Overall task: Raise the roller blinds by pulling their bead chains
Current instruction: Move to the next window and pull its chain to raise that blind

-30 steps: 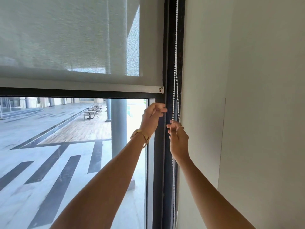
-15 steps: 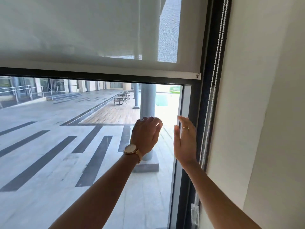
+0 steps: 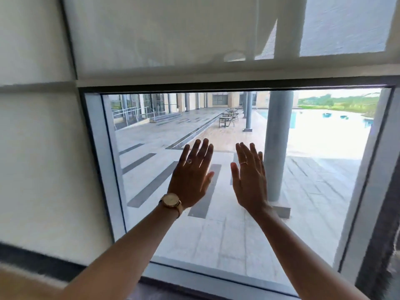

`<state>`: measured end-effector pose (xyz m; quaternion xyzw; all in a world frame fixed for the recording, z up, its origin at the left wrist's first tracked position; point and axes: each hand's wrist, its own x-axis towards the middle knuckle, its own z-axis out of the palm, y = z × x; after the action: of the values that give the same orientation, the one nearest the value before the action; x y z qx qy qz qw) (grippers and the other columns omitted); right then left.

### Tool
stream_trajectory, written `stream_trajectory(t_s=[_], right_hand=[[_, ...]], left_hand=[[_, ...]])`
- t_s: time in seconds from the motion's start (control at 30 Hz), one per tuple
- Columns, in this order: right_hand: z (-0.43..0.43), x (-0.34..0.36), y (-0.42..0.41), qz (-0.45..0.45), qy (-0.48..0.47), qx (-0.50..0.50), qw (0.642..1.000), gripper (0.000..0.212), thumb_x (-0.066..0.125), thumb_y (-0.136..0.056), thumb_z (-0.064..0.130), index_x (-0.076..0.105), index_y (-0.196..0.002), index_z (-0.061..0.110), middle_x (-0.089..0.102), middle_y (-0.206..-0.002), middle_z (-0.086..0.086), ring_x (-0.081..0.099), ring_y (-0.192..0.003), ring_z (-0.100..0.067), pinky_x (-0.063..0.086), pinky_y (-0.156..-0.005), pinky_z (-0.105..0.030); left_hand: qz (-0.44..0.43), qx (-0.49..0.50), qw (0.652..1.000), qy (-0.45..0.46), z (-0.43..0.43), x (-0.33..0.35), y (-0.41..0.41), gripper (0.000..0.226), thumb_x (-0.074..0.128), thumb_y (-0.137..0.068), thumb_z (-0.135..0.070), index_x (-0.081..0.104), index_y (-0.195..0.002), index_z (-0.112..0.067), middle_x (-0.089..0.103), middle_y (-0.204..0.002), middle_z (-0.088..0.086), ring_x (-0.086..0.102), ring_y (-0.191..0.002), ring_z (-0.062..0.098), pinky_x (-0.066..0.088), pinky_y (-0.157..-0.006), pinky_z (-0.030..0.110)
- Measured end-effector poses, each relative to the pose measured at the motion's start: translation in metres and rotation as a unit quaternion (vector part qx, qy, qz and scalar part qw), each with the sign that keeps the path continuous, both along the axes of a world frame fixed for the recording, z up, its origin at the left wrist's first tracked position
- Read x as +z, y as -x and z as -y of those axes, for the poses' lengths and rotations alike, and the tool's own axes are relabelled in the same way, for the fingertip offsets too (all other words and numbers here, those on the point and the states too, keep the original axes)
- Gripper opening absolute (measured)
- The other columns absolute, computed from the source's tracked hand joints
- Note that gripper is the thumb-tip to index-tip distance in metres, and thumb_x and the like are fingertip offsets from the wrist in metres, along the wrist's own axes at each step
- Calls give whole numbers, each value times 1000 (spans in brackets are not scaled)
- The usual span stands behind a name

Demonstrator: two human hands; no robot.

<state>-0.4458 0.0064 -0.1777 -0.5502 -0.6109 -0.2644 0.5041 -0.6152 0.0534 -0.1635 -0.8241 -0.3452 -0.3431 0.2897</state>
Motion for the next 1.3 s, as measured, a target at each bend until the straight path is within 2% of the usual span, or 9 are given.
stream_trajectory(t_s=[0.23,0.37,0.47,0.57,0.67,0.8,0.9,1.07,1.3], right_hand=[[-71,-3,150,35,17,85,996,49,45,-95,15,36,-142,10,42,-148,-10,23,-145,-28,13,-120,-42],[-132,-3,235,67,7,119,991,42,46,-93,16,46,-134,11,52,-138,-10,32,-140,-30,20,-118,-47],[-188,-6,309,85,7,158,984,33,48,-92,17,55,-124,13,60,-125,-8,47,-129,-30,34,-110,-44],[-244,-6,381,62,40,212,974,27,44,-93,22,59,-116,18,67,-114,-4,58,-109,-25,43,-92,-34],[-296,3,456,14,96,260,961,25,42,-95,23,61,-110,20,73,-100,0,65,-89,-22,49,-72,-31],[-369,17,562,-44,139,347,926,24,38,-95,36,58,-106,28,73,-76,9,71,-68,-15,57,-61,-35],[-415,20,639,-111,198,414,882,22,41,-90,36,60,-91,28,71,-62,11,68,-57,-7,57,-58,-40],[-484,19,776,-176,271,513,795,28,43,-78,45,58,-75,21,70,-57,0,66,-49,-21,51,-50,-43],[-604,9,978,-195,288,529,774,21,49,-93,34,58,-79,22,67,-53,1,62,-44,-20,44,-44,-30]], left_hand=[[55,73,995,33,-43,-16,167,66,40,-95,-35,13,-149,-9,11,-160,11,5,-148,27,7,-121,46],[110,100,988,36,-89,-18,253,63,43,-93,-32,21,-148,-11,21,-158,12,14,-147,27,12,-120,45],[116,126,985,23,-130,-19,322,54,44,-92,-28,32,-143,-13,40,-149,11,33,-140,28,26,-115,45],[141,135,980,31,-171,-15,393,44,41,-94,-30,40,-136,-18,61,-124,3,59,-109,23,47,-93,38],[178,148,969,86,-213,-1,467,36,37,-95,-37,44,-129,-26,71,-99,-7,67,-84,18,53,-68,33],[219,185,951,118,-270,11,566,35,26,-91,-52,49,-112,-35,73,-78,-11,69,-69,11,53,-61,32],[289,182,930,138,-301,7,635,32,32,-91,-52,56,-97,-32,70,-64,-13,64,-56,1,54,-58,31],[350,201,900,163,-366,-6,759,21,44,-92,-46,60,-91,-31,70,-59,-11,63,-50,1,55,-59,31],[408,160,887,147,-492,-6,951,24,44,-95,-40,63,-93,-25,70,-60,-5,64,-44,8,56,-48,38]])
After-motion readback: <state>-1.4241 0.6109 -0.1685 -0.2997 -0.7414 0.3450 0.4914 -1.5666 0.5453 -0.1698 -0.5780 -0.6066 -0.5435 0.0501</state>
